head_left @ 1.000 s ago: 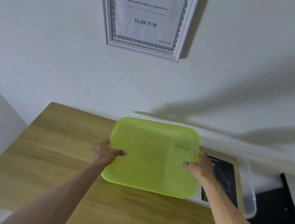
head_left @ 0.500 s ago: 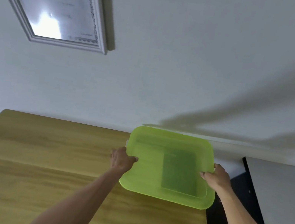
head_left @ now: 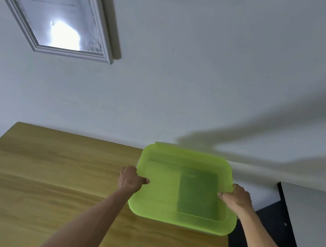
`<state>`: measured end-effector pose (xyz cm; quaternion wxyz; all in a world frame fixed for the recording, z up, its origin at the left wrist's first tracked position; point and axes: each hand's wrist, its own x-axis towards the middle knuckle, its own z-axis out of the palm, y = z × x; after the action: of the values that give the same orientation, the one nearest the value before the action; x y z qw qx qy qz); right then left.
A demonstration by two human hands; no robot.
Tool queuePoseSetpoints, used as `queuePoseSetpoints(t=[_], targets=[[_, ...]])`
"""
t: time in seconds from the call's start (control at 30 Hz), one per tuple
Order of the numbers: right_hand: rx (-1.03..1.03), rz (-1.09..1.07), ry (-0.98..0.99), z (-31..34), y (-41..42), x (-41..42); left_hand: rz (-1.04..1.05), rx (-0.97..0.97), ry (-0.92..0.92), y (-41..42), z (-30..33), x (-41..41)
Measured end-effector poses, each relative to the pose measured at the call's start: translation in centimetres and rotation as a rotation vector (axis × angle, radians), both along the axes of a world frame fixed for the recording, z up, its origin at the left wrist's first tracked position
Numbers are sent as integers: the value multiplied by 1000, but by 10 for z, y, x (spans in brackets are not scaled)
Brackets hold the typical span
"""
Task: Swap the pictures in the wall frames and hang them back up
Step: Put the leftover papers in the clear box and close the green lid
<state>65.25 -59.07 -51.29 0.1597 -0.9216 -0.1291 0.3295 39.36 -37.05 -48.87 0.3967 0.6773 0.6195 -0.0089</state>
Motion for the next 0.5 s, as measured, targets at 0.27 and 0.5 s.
queuePoseSetpoints(t=[0.27,0.5], targets=[[-67,76,15,5,0,0,-25,26,53,4,0,1],[-95,184,-39,13,0,-21,-247,111,171,-6,-14,6]])
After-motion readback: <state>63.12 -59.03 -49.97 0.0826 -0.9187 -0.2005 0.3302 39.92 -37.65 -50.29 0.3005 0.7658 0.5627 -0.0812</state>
